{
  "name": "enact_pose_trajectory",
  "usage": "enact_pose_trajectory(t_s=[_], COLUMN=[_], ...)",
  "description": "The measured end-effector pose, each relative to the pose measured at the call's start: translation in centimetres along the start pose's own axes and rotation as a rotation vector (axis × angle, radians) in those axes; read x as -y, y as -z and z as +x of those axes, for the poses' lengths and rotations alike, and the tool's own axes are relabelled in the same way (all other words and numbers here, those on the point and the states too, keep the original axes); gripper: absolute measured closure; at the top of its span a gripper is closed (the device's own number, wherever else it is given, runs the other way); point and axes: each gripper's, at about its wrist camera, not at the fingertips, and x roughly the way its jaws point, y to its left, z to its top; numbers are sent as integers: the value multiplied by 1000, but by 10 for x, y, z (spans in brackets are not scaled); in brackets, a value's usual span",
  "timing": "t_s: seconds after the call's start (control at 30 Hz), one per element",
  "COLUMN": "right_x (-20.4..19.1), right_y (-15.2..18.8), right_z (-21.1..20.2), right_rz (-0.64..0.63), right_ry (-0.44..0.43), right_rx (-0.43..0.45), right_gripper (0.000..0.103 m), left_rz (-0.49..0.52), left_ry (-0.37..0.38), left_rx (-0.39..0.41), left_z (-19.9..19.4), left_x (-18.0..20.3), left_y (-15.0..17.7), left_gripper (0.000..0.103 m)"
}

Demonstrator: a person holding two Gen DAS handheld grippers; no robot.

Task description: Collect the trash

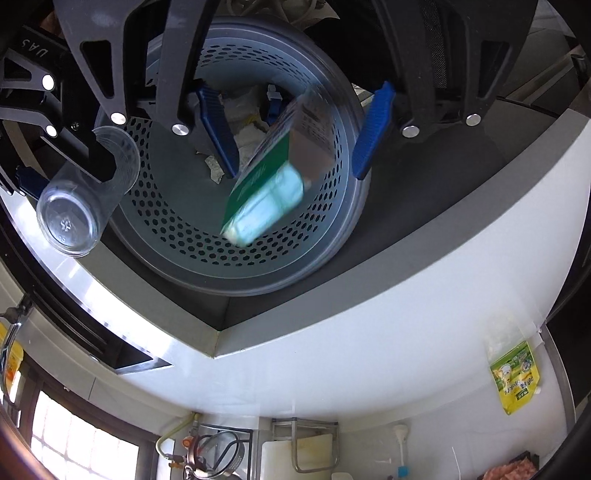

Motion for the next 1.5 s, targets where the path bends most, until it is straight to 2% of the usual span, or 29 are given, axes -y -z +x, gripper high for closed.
enact_pose_trajectory(t_s=[0.8,1.5], right_x=[6,1], right_y=[2,2], right_z=[-8,-10], right_rz=[42,38], right_ry=[-7,-7], right_rx=[22,26], right_gripper=[23,23], left_rz=[-45,-95], left_ry=[-45,-95], left_rx=[45,33], left_z=[-16,-18], left_x=[-5,-18], left_y=[0,2], left_gripper=[8,6])
